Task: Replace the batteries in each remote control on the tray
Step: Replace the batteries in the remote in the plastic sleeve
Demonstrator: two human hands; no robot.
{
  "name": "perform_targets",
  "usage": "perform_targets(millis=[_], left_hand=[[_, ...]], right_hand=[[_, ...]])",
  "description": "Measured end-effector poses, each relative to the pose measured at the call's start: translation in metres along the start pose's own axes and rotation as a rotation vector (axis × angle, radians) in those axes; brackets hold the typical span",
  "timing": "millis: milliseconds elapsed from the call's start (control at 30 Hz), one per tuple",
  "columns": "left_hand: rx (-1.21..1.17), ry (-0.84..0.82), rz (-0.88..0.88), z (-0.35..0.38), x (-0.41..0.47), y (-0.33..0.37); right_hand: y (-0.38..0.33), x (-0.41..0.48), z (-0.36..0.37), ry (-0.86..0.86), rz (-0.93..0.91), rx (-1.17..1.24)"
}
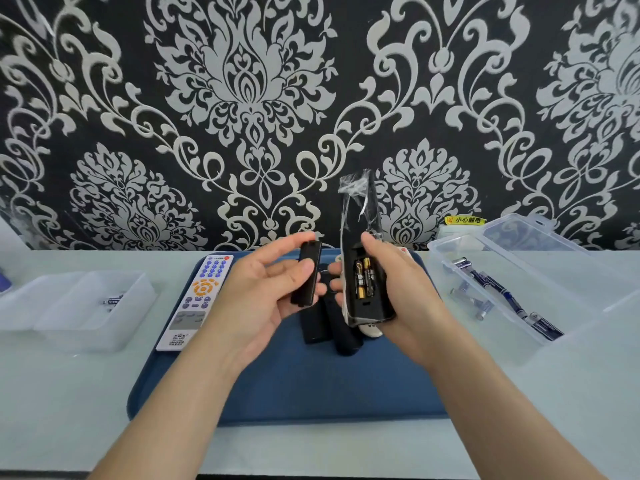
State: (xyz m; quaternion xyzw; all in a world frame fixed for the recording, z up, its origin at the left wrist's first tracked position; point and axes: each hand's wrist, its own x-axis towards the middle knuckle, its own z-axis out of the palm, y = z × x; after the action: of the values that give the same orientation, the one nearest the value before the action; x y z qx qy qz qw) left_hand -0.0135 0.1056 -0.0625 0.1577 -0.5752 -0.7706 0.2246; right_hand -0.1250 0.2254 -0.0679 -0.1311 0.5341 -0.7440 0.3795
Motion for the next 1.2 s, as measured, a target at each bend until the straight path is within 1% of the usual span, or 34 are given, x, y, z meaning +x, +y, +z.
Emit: perform_targets(millis=[67,200,500,667,800,967,1200], left_hand=[[-0.074,0.038,0.02,0.006,0.0,-0.003],[0.005,0.122,0.078,0.013,-0.001,-0.009],[0.184,0.097,0.239,0.022,-0.003,-0.01],[0.233,0.107,0.263,0.017,-0.001,-0.009],[0.26,0.126,0.278,0.015,0.0,-0.007],[0.407,0.091,0.327,0.018,-0.001,-0.009],[0.712,0.131,0.471,0.017,-0.001,-0.014]], right_hand=[[0.001,-0.002,0.004,-0.021,0.07,0.045],[0.006,-0.003,0.009,-0.072,0.078,0.084],[0.005,-0.007,0.015,-0.086,0.024,0.09],[0.006,-0.007,0.017,-0.123,0.003,0.09],[0.006,-0.006,0.015,-0.118,-0.009,0.084],[0.008,-0.007,0.013,-0.097,-0.013,0.008],[0.009,-0.004,0.012,-0.057,-0.067,0.045]])
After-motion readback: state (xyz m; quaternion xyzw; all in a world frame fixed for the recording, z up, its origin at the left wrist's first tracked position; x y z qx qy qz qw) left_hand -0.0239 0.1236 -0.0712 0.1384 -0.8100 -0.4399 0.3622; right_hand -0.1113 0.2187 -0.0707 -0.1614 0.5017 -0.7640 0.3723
